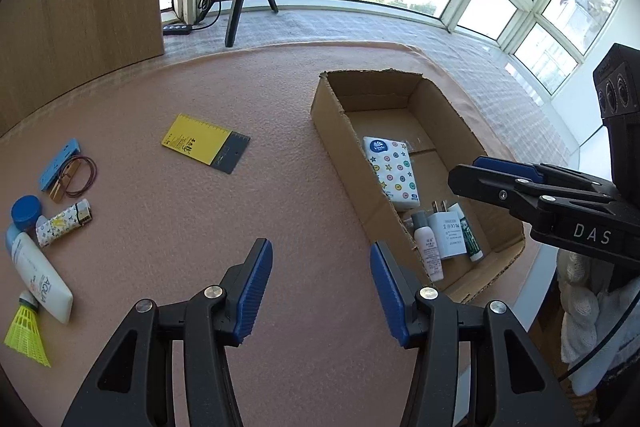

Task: Organize objects
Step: 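Withdraw both tools from the box toward the remaining items, then move the right tool down onto the yellow ruler card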

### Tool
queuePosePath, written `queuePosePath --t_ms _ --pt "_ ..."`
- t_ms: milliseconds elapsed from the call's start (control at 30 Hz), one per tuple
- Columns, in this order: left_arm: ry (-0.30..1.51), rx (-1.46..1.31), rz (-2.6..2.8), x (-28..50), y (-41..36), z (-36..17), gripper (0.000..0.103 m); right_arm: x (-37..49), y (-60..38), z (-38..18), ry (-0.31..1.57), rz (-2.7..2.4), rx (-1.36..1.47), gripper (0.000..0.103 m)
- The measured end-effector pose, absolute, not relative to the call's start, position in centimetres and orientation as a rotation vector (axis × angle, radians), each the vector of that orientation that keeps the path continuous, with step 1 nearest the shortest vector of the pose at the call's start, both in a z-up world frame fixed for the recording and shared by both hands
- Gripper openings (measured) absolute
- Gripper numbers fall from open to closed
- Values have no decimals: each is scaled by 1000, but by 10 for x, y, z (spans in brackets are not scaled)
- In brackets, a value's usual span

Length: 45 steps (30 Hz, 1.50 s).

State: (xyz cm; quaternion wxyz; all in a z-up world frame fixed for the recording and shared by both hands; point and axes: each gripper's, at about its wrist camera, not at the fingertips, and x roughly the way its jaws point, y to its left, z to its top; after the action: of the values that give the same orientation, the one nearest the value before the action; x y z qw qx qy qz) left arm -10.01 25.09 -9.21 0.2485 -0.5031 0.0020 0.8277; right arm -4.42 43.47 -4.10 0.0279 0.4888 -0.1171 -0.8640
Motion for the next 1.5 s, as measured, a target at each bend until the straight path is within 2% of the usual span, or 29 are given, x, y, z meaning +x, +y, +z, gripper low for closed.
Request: queuePosePath --t_ms 400,700,967,1233,1500 --pt "-72 -1441 2351 -90 176 -96 55 -110 361 -39 -200 -2532 1464 46" --pt "-160 -1495 2428 -82 117 -102 55 -171 322 -64 -127 -2436 1529 46" --pt "-227 -1543 2466 -77 84 -112 55 -215 300 -91 -39 -2376 1606 51" --pt "-267 -1573 2479 -80 72 -121 55 -247 294 -122 -33 -2340 1696 53" --pt "-257 -1585 2470 -85 79 -126 55 -267 303 -137 -117 -2303 1748 54"
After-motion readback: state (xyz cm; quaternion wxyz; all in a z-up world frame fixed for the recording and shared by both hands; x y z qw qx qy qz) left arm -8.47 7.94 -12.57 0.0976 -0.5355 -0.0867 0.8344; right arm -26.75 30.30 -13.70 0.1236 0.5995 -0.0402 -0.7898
